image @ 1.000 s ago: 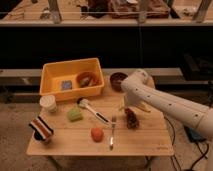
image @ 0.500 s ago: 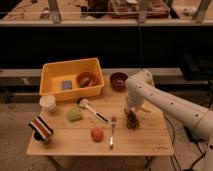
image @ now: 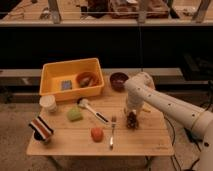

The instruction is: Place grapes in paper cup

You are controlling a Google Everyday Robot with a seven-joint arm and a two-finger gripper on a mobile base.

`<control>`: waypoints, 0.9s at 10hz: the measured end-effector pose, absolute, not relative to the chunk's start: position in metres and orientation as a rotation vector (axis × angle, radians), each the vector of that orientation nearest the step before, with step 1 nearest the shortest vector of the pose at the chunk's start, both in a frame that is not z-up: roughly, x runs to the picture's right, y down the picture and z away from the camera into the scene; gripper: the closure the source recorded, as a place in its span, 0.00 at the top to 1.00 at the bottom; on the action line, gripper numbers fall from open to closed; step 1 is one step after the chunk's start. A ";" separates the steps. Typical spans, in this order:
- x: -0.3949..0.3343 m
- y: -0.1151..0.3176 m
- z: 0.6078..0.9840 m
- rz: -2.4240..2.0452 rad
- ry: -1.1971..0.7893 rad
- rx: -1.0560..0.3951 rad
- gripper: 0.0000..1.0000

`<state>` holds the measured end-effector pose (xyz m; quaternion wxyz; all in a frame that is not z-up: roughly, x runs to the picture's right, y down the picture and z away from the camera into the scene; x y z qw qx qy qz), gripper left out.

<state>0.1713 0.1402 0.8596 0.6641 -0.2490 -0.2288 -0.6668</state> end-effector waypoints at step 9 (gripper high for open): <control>0.159 0.166 0.874 -1.538 -0.615 -0.585 0.43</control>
